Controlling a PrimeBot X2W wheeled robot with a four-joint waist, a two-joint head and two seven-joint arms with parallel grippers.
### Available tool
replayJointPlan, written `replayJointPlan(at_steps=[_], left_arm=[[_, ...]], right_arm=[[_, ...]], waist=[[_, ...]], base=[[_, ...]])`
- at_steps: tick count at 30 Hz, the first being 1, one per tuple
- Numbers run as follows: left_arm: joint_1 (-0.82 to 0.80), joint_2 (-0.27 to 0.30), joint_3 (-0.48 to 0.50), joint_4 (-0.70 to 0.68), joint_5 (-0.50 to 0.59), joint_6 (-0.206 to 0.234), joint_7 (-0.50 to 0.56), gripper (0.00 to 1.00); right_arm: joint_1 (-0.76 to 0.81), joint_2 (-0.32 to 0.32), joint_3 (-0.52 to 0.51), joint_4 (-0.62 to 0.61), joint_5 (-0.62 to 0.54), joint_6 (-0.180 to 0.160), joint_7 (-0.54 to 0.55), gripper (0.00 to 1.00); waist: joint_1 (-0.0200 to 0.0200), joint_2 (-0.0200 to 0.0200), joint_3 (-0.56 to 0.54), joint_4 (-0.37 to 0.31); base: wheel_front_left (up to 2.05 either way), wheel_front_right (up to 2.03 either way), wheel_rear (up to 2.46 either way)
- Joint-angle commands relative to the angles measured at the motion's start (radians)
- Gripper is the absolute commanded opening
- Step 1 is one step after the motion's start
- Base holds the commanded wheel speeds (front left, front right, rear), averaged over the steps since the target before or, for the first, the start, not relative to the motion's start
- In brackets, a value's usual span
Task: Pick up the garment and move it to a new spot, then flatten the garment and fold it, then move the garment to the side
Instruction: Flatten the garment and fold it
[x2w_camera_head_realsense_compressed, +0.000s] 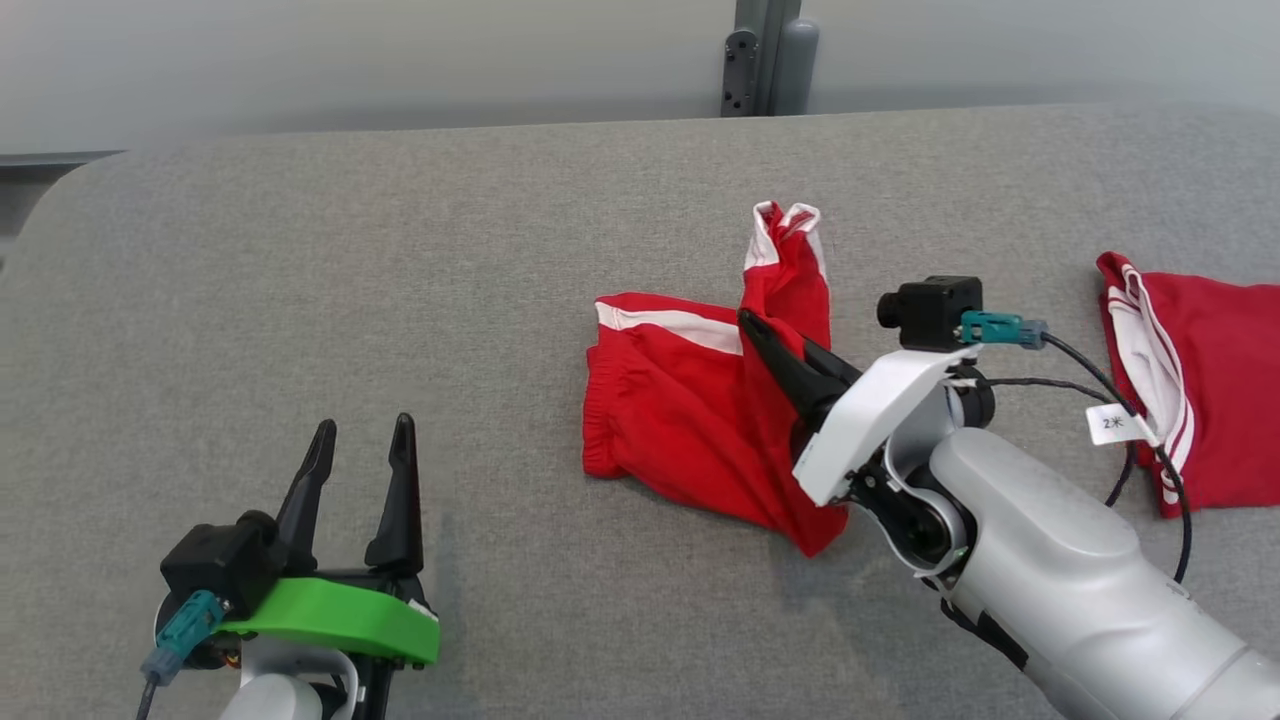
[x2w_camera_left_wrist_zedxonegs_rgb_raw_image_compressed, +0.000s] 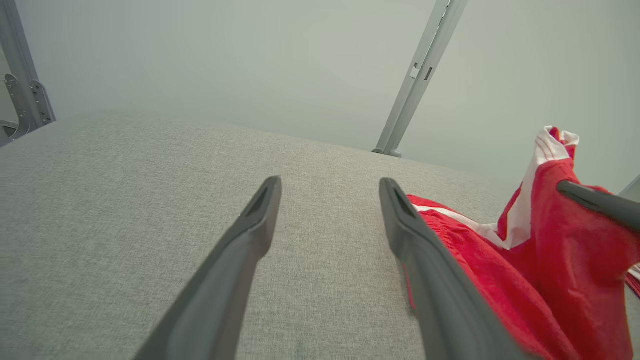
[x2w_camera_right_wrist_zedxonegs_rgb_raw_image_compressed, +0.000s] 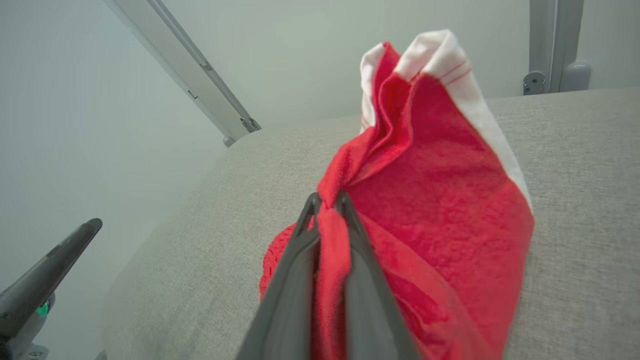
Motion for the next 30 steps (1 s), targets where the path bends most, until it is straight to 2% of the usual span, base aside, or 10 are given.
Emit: replayJointPlan(at_steps=[1, 8, 19, 20, 21, 22, 27, 30], left_arm=[[0.002, -0.002, 0.0, 0.002, -0.002, -0.003, -0.004, 1.0], [-0.013, -0.013, -0.003, 0.007, -0.004, -0.007, -0.01, 1.0], [-0.035, -0.032, -0.01, 0.031, 0.0, -0.017, -0.018, 1.0], [-0.037, -0.033, -0.01, 0.033, 0.001, -0.017, -0.019, 1.0], [-0.038, -0.035, -0.01, 0.035, 0.001, -0.017, -0.02, 1.0], [-0.038, -0.035, -0.011, 0.037, 0.002, -0.018, -0.02, 1.0], [-0.038, -0.04, -0.017, 0.043, 0.005, -0.022, -0.019, 1.0], [-0.035, -0.041, -0.019, 0.043, 0.006, -0.02, -0.019, 1.0]], right_arm=[[-0.009, 0.014, 0.0, 0.005, -0.01, 0.0, 0.005, 0.0], [-0.04, 0.088, 0.0, 0.087, -0.021, 0.0, 0.025, 0.0], [-0.102, 0.154, 0.017, 0.255, -0.039, 0.0, 0.007, 0.0], [-0.108, 0.16, 0.02, 0.267, -0.039, 0.0, 0.003, 0.13], [-0.112, 0.165, 0.022, 0.276, -0.037, 0.0, -0.001, 0.49], [-0.115, 0.172, 0.026, 0.281, -0.033, 0.0, -0.006, 0.98], [-0.125, 0.182, 0.047, 0.258, -0.006, 0.0, -0.032, 1.0], [-0.127, 0.167, 0.049, 0.236, 0.006, 0.0, -0.056, 1.0]], waist=[[0.0, 0.0, 0.001, 0.026], [0.0, 0.0, 0.019, 0.078], [0.0, 0.0, 0.036, 0.115], [0.0, 0.0, 0.036, 0.115], [0.0, 0.0, 0.035, 0.115], [0.0, 0.0, 0.033, 0.114], [0.0, 0.0, 0.026, 0.1], [0.0, 0.0, 0.02, 0.088]], base=[[0.0, 0.0, 0.0], [0.0, 0.0, 0.0], [0.0, 0.0, 0.0], [0.0, 0.0, 0.0], [0.0, 0.0, 0.0], [0.0, 0.0, 0.0], [0.0, 0.0, 0.0], [0.0, 0.0, 0.0]])
